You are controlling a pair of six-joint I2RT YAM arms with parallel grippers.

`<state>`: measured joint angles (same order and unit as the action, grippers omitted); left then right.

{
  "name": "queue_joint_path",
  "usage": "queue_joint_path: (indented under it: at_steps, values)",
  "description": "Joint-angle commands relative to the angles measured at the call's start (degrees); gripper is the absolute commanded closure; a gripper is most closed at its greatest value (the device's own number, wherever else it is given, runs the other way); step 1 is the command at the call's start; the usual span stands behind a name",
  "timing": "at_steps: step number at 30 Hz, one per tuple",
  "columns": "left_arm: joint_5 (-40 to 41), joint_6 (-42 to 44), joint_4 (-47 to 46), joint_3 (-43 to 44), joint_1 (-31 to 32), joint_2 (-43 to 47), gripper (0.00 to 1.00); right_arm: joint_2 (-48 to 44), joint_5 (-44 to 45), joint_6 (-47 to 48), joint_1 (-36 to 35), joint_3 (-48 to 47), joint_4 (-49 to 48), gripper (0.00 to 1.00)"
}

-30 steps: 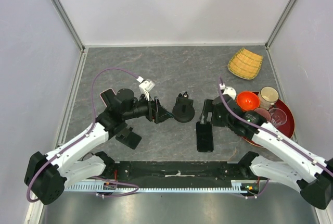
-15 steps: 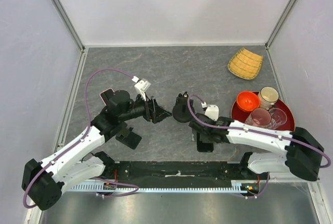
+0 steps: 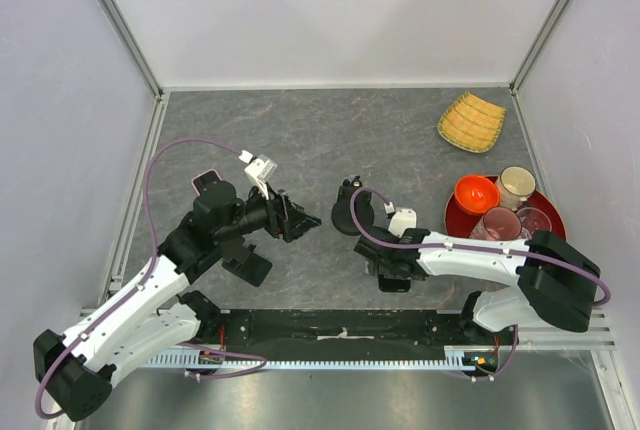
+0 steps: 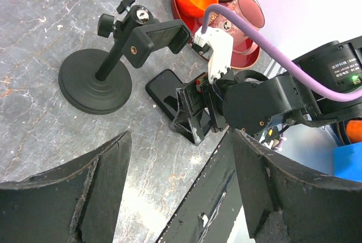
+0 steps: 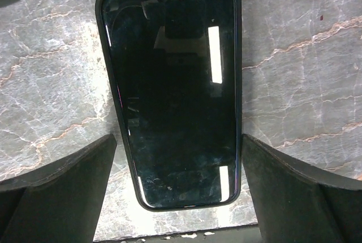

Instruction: Place the phone on the phone stand

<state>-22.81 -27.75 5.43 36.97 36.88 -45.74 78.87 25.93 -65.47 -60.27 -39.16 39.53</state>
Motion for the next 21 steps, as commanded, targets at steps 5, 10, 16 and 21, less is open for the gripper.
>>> queue_joint_path:
  at_steps: [5,10,16,21]
  values:
    - [2.33,2.61,2.13,0.12,0.29,0.65,0.21,1.20,1.75,-4.48,-0.37,3.47,-1.56,0.09]
    - [2.24,3.40,2.74,0.73,0.29,-0.49,0.21,-0.03,2.45,-5.63,-0.29,4.79,-1.56,0.16]
    - [2.06,3.14,1.43,1.44,0.29,-1.90,0.21,-2.57,5.09,-7.21,0.33,4.44,1.34,0.53]
    - [1.80,2.26,0.81,1.26,0.29,-2.08,0.21,-11.26,10.87,-8.80,0.59,5.76,1.17,1.00]
